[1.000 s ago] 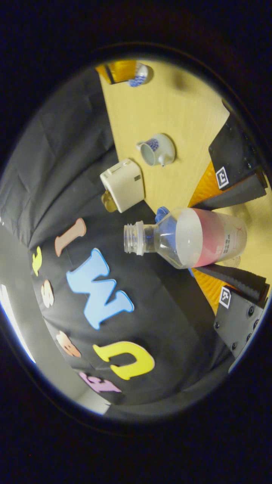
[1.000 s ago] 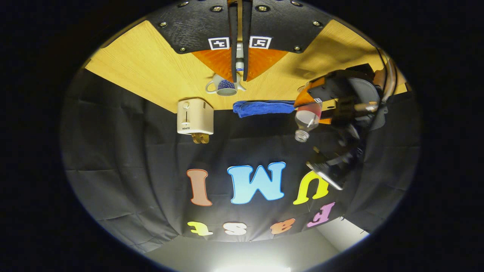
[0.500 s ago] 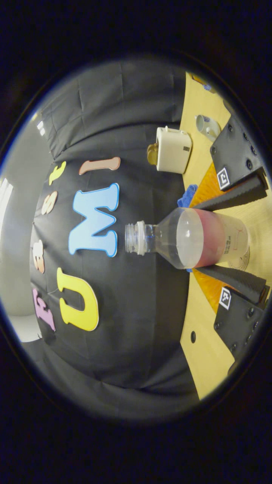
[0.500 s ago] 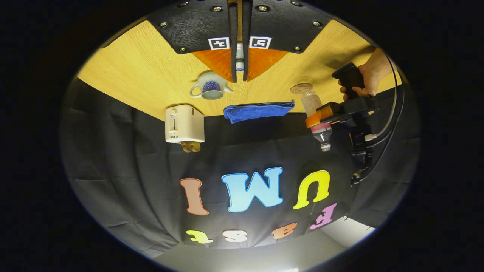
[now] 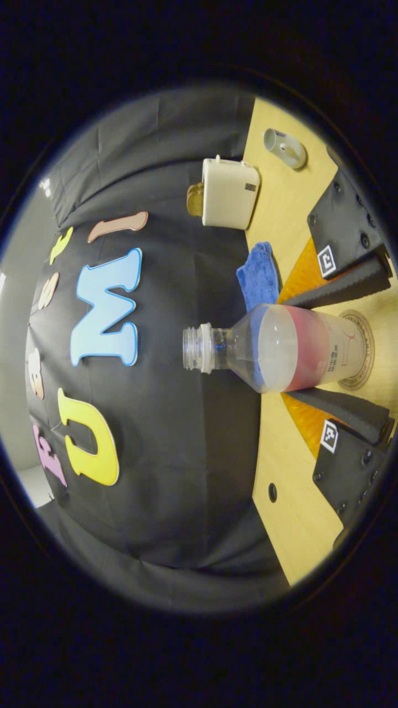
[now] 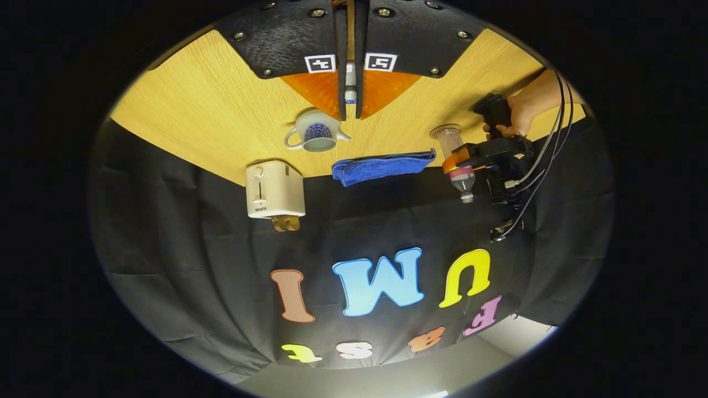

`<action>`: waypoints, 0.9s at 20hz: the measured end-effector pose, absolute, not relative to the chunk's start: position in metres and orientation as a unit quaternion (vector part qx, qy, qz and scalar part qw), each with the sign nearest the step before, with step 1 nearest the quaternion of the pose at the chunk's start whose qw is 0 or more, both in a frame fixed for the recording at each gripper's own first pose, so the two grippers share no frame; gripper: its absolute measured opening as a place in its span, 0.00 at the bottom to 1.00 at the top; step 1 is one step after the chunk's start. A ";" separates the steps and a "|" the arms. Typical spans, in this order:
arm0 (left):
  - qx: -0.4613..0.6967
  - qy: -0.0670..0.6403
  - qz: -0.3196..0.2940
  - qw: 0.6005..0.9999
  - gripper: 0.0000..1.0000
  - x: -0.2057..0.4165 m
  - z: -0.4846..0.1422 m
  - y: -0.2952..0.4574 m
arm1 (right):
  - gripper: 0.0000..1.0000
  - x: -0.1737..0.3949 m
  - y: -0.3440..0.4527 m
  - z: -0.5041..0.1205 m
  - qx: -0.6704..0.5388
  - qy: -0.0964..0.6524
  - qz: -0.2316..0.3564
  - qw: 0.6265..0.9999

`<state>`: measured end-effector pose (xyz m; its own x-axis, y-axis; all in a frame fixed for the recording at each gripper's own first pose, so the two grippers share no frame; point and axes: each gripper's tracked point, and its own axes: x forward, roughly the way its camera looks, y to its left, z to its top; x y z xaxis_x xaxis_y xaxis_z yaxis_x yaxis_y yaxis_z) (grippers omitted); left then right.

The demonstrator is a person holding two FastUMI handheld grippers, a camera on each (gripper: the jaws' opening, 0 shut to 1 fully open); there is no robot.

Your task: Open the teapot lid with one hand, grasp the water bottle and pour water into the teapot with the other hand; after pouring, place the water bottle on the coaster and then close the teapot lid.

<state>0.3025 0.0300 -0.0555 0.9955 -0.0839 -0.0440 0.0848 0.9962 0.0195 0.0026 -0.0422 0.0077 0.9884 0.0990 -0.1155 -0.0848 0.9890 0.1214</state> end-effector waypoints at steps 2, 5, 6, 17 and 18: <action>0.010 0.020 -0.041 0.999 0.84 0.305 -0.055 0.031 | 0.05 0.002 -0.045 0.008 0.053 0.057 0.039 0.996; 0.014 0.019 -0.044 0.999 0.85 0.305 -0.057 0.028 | 0.05 0.002 -0.044 0.012 0.047 0.053 0.038 0.997; 0.013 0.018 -0.044 0.999 0.85 0.307 -0.056 0.027 | 0.05 0.002 -0.044 0.011 0.046 0.053 0.039 0.997; 0.022 0.022 -0.019 0.999 1.00 0.281 -0.057 0.032 | 0.05 -0.004 -0.045 0.014 0.044 0.047 0.035 0.997; 0.026 0.021 -0.018 0.999 1.00 0.277 -0.056 0.032 | 0.05 -0.005 -0.044 0.015 0.045 0.047 0.038 0.997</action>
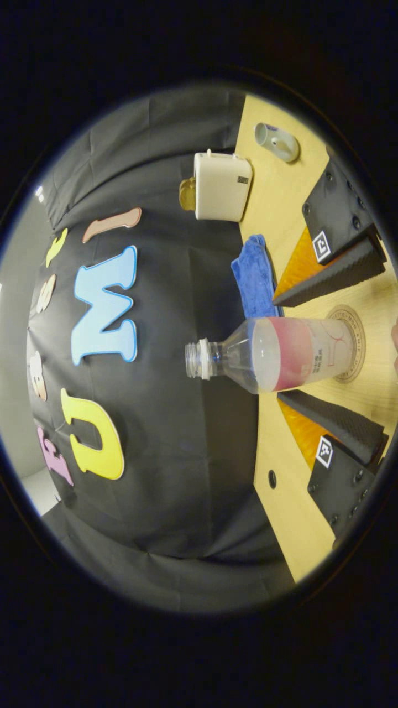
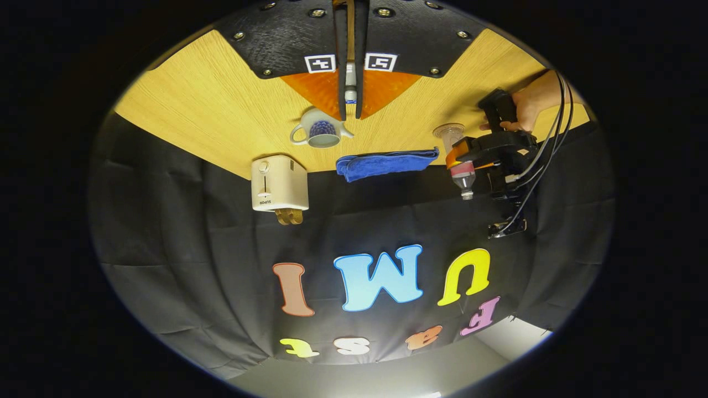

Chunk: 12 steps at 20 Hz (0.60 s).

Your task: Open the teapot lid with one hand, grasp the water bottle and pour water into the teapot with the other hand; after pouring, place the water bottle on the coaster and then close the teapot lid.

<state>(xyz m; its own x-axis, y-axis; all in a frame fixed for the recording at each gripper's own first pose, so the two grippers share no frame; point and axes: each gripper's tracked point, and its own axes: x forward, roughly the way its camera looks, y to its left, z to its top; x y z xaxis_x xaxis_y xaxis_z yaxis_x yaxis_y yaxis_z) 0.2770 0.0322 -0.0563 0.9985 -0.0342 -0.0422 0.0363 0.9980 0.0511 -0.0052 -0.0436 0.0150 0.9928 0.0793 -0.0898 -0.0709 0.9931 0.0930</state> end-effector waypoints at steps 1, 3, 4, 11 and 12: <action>0.028 0.027 -0.012 0.999 1.00 0.269 -0.058 0.034 | 0.05 -0.007 -0.042 0.016 0.043 0.045 0.040 0.997; 0.024 0.037 -0.003 0.999 1.00 0.254 -0.063 0.040 | 0.05 -0.009 -0.043 0.019 0.042 0.040 0.039 0.998; 0.021 0.041 0.001 0.999 1.00 0.244 -0.064 0.041 | 0.05 -0.007 -0.046 0.021 0.041 0.035 0.035 0.998; 0.044 -0.002 -0.007 0.999 1.00 0.153 -0.026 0.021 | 0.05 0.065 -0.073 0.058 -0.005 -0.044 -0.019 0.999; 0.031 -0.002 -0.024 0.999 1.00 0.136 -0.016 0.010 | 0.05 0.091 -0.077 0.061 -0.019 -0.056 -0.026 0.998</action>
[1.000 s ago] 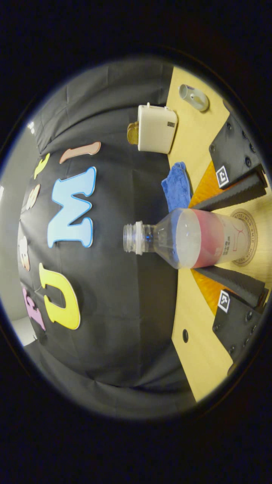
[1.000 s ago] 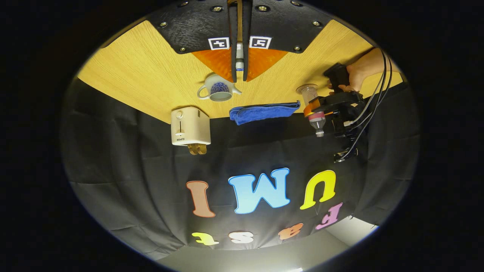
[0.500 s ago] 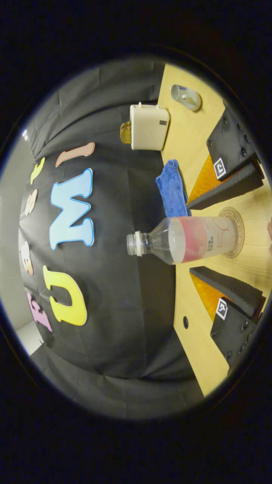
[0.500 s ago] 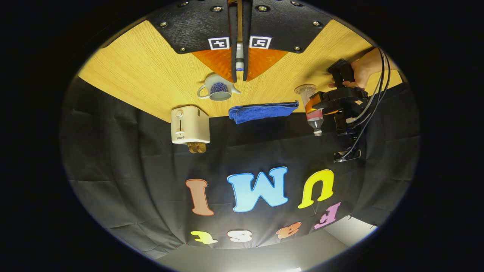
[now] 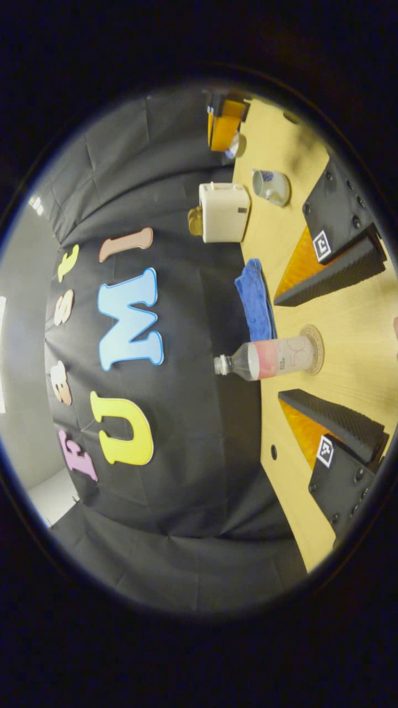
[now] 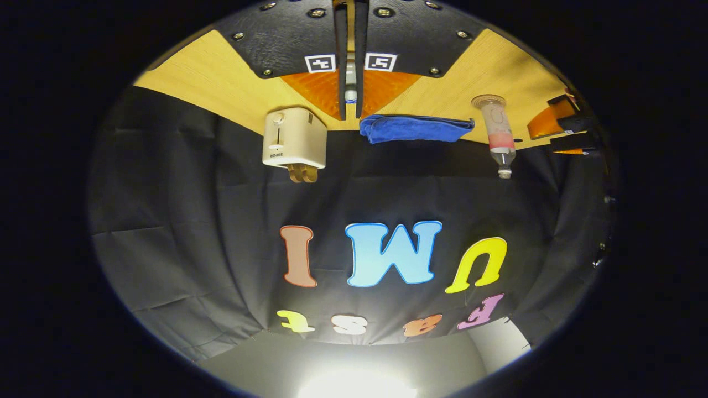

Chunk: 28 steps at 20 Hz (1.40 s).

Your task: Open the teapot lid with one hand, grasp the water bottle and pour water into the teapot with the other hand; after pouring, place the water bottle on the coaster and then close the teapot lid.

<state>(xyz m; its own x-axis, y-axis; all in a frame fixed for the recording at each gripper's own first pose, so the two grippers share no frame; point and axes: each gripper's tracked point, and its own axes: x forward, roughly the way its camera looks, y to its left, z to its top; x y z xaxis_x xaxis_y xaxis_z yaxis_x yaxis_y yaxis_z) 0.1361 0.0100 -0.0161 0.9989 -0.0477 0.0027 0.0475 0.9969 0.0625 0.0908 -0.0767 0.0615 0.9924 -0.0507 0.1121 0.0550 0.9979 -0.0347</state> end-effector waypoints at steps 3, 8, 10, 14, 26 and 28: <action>-0.002 -0.010 -0.025 1.000 1.00 0.118 -0.013 0.011 | 0.05 0.133 -0.086 0.039 -0.029 -0.035 -0.038 0.998; -0.022 0.005 -0.024 0.999 1.00 0.118 -0.031 0.021 | 0.05 0.167 -0.087 0.016 -0.007 0.001 -0.031 0.999; -0.037 0.019 -0.020 0.999 1.00 0.124 -0.043 0.027 | 0.05 0.175 -0.081 0.006 -0.019 0.010 -0.026 0.999; -0.045 0.026 -0.023 0.998 1.00 0.122 -0.050 0.025 | 0.05 0.173 -0.082 0.006 -0.012 0.015 -0.026 0.999; -0.031 0.006 -0.032 0.999 1.00 0.093 -0.041 -0.006 | 0.71 0.035 -0.042 0.029 -0.042 -0.025 -0.002 0.999; -0.026 0.002 -0.031 0.999 1.00 0.087 -0.041 -0.012 | 0.75 0.024 -0.025 0.020 -0.036 -0.012 0.015 0.999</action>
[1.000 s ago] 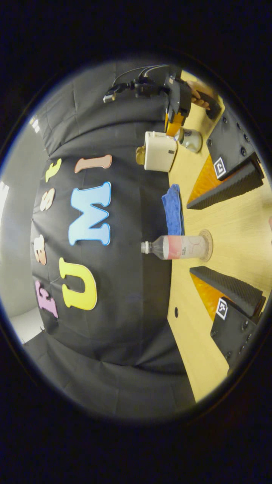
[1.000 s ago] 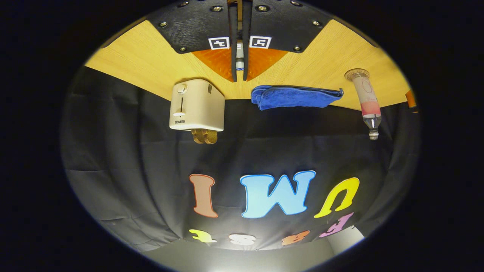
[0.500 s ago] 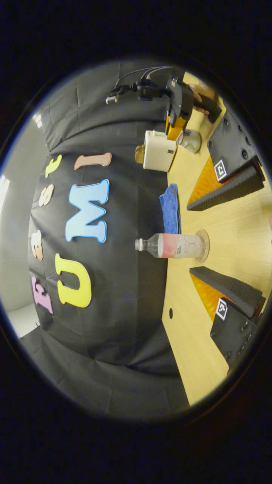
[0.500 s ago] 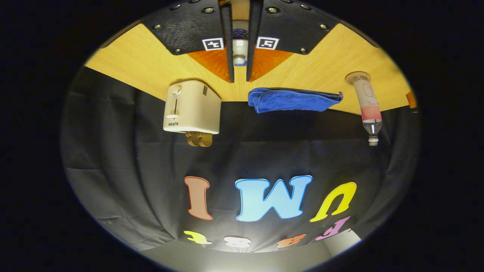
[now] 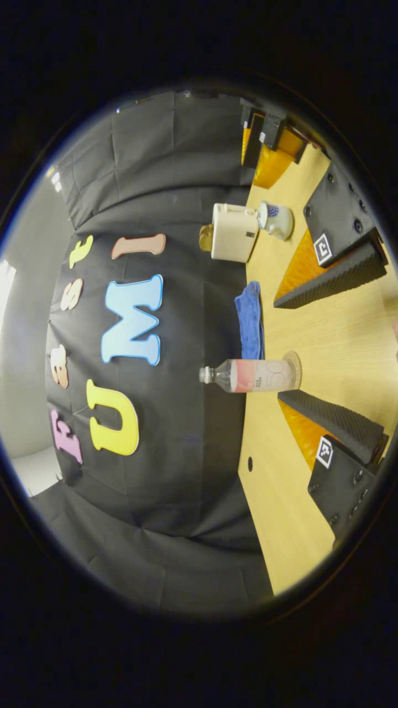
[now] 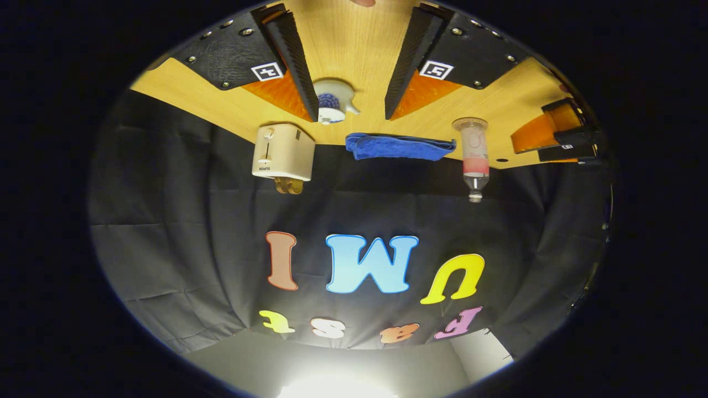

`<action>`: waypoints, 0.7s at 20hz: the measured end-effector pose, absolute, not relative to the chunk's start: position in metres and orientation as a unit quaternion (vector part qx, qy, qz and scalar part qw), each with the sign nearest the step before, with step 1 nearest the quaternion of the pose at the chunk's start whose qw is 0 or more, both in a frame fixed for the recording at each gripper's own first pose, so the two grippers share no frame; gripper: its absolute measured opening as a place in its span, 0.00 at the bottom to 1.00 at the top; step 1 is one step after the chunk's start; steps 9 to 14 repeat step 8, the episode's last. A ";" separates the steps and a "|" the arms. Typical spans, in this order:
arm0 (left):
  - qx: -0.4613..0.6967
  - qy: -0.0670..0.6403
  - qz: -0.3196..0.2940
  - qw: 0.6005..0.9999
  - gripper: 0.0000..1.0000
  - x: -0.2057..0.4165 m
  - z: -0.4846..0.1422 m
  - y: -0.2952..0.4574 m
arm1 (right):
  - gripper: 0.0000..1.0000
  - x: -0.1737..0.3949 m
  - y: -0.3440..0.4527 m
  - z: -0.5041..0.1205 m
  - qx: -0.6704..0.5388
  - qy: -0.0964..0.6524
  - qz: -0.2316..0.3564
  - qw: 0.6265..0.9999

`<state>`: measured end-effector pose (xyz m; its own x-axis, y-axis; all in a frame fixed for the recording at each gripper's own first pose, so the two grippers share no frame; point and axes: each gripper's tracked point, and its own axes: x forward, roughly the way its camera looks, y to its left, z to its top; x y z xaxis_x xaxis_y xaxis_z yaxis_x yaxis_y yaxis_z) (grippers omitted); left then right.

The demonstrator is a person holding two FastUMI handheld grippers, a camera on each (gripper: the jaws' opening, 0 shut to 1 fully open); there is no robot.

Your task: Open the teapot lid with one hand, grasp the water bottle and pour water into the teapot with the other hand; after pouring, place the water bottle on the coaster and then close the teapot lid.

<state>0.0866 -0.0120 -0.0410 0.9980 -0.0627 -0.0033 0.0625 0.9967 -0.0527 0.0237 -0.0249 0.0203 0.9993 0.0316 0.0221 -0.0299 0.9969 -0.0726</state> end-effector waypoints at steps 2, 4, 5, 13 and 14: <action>-0.025 -0.002 -0.028 0.999 1.00 0.078 -0.039 -0.017 | 0.76 0.016 -0.016 0.014 -0.023 0.001 0.023 0.999; -0.035 -0.004 -0.029 0.999 1.00 0.067 -0.042 -0.026 | 0.84 0.011 -0.011 0.005 -0.016 0.009 0.016 1.000; -0.038 -0.003 -0.030 0.999 1.00 0.063 -0.046 -0.030 | 0.84 0.010 -0.009 0.002 -0.015 0.010 0.013 1.000; -0.017 -0.004 -0.023 1.000 1.00 0.060 -0.049 -0.034 | 0.87 0.004 -0.008 0.005 -0.001 -0.002 0.001 1.000; -0.017 -0.004 -0.023 1.000 1.00 0.060 -0.049 -0.034 | 0.87 0.004 -0.008 0.005 -0.001 -0.002 0.001 1.000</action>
